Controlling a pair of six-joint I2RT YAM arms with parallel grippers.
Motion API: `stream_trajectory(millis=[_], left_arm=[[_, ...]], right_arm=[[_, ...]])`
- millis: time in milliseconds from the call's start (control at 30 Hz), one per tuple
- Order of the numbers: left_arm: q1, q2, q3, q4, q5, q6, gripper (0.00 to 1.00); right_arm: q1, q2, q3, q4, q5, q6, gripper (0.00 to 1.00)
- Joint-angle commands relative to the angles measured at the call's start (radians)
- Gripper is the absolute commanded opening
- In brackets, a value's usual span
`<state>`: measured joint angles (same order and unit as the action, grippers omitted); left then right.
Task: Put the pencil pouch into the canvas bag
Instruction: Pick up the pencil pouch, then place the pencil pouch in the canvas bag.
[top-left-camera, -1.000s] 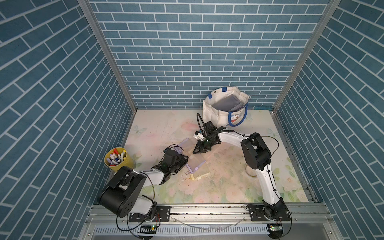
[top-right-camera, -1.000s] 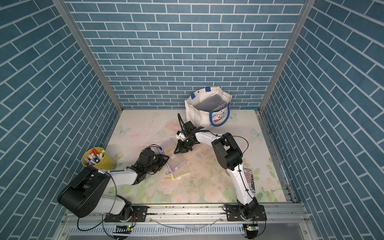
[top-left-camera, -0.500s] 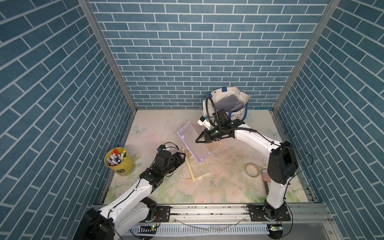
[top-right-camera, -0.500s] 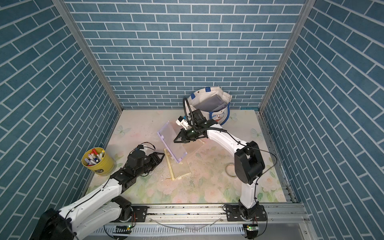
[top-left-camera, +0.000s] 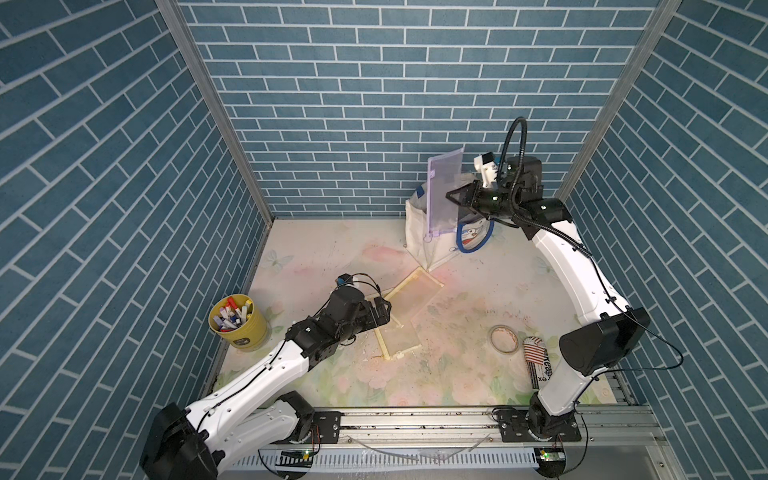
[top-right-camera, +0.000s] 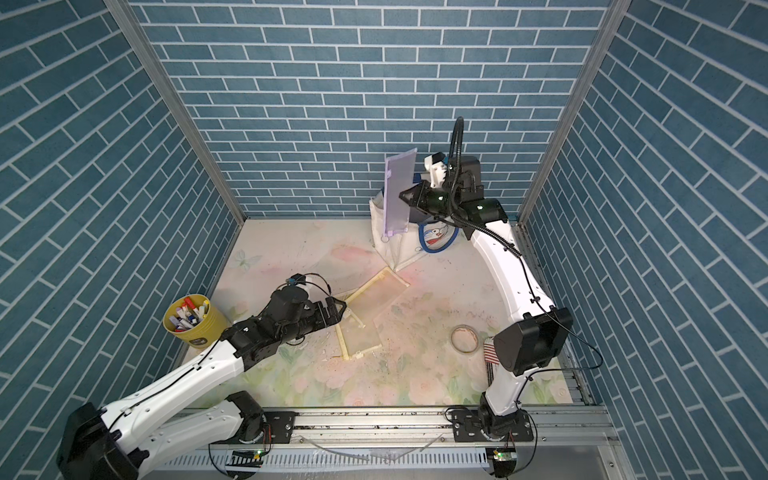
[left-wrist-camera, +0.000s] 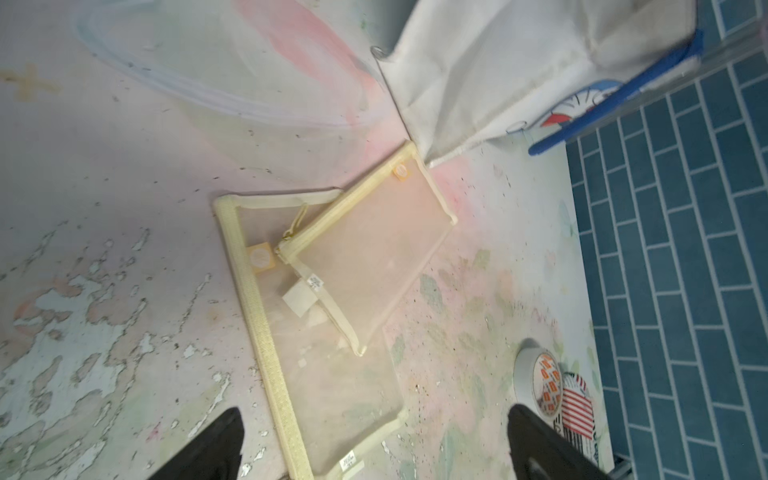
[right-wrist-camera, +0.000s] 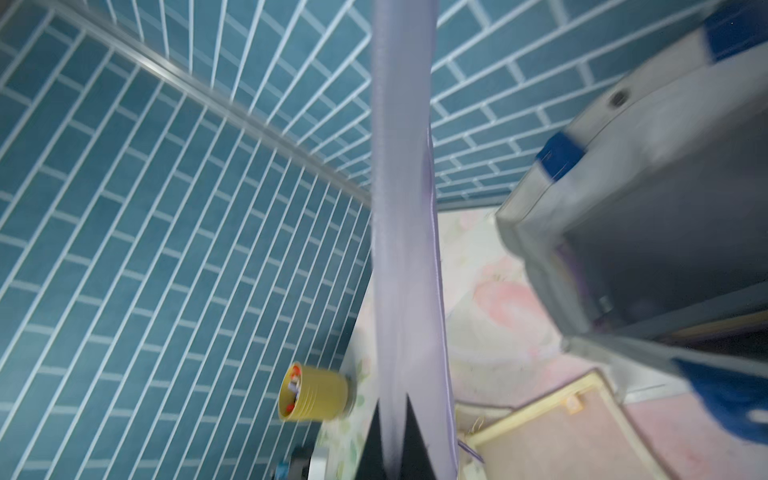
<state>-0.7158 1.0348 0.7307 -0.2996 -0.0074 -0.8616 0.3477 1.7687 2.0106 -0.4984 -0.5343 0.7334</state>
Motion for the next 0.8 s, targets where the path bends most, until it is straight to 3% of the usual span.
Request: stream_trajectory(millis=[0, 200, 400, 767], left_arm=[[-0.075, 0.06, 0.074, -0.028, -0.069, 0.086, 0.99], [-0.169, 0.104, 0.099, 0.067, -0.116, 0.099, 0.99], [-0.189, 0.053, 0.087, 0.067, -0.162, 0.099, 0.99], [-0.189, -0.118, -0.016, 0.041, -0.269, 0.075, 0.99]], right_arm=[[-0.01, 0.084, 0.143, 0.042, 0.224, 0.117, 0.0], [-0.016, 0.312, 0.482, -0.074, 0.44, 0.074, 0.0], [-0.024, 0.412, 0.513, -0.045, 0.549, 0.096, 0.0], [0.014, 0.457, 0.349, 0.074, 0.594, 0.156, 0.0]])
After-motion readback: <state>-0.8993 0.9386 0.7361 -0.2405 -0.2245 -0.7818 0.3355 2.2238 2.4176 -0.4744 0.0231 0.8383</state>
